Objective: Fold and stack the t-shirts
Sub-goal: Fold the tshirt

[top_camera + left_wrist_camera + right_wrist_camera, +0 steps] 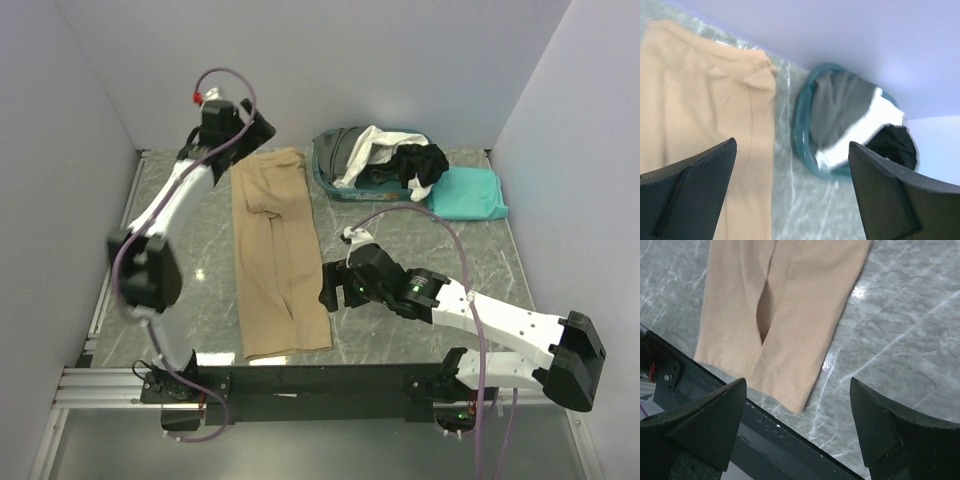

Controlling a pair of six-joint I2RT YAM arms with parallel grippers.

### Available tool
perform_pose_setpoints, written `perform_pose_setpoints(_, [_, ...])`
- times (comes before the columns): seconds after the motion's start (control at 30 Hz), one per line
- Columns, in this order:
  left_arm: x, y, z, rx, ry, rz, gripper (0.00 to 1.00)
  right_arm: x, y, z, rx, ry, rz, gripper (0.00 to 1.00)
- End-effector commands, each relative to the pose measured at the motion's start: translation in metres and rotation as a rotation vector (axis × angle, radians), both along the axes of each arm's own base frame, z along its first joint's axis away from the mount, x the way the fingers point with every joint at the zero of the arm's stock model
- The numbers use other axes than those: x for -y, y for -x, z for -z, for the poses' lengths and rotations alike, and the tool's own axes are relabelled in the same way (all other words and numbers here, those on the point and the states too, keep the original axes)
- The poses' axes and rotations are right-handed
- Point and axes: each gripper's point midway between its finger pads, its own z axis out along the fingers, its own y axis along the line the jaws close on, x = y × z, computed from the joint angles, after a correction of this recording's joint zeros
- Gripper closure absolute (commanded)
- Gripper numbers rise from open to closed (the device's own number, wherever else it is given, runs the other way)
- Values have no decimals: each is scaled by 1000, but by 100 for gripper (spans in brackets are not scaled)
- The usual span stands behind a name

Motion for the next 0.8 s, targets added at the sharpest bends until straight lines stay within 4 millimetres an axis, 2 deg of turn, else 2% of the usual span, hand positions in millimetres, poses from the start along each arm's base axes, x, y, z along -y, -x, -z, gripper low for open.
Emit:
perform_pose_setpoints(0.0, [-7,80,62,-179,-19,-36,0,-17,1,-2,25,-41,-96,10])
perform_pose_setpoints(0.03, [-10,102,47,-152,10,-52,1,-20,3,-1,21,-44,-114,10])
perform_pose_setpoints(0.07, [-8,120,57,-172,32,-60,1,-23,4,1,18,-50,-135,10])
perform_pose_setpoints(0.1, [-1,156,98,-257,7,-40,1,-26,9,7,2,-44,-168,10])
perform_pose_setpoints(0.13, [-4,175,86,-219,-1,-50,1,-29,14,9,-16,-52,-193,10])
perform_pose_setpoints(0.17, [-5,195,97,-255,-12,-64,1,-30,15,12,-25,-54,-200,10])
perform_pose_setpoints(0.2, [-1,225,120,-306,-63,-49,1,-29,19,18,-37,-48,-216,10])
perform_pose_setpoints(0.23, [-6,241,109,-284,-69,-56,1,-29,21,21,-47,-46,-223,10])
perform_pose_setpoints(0.27, [-25,262,123,-338,-141,-127,1,-29,21,23,-45,-46,-222,10])
perform_pose_setpoints(0.3, [-30,280,132,-360,-179,-129,1,-27,22,27,-48,-39,-223,10])
perform_pose_setpoints(0.33, [-39,295,127,-357,-182,-138,1,-26,23,29,-49,-32,-222,10])
perform_pose_setpoints(0.37, [-53,315,138,-422,-217,-162,1,-25,23,32,-54,-26,-223,10])
perform_pose_setpoints(0.43, [-59,337,136,-451,-198,-158,1,-23,26,39,-69,-10,-234,10])
perform_pose_setpoints(0.47, [-61,350,145,-494,-196,-148,0,-22,28,43,-82,-1,-234,10])
perform_pose_setpoints(0.53, [-50,366,149,-521,-125,-91,0,-20,28,50,-95,18,-225,11])
perform_pose_setpoints(0.57, [-45,373,163,-548,-94,-78,1,-18,28,53,-102,32,-214,11])
perform_pose_setpoints(0.63, [-29,387,176,-598,-15,-19,0,-17,26,56,-107,40,-200,11])
perform_pose_setpoints(0.67, [-23,393,183,-622,15,-1,3,-17,26,58,-110,44,-198,11])
perform_pose_setpoints(0.7, [-24,403,200,-668,15,3,5,-17,27,59,-112,48,-201,11])
perform_pose_setpoints(0.77, [-21,413,215,-720,34,2,12,-16,27,60,-116,54,-199,11])
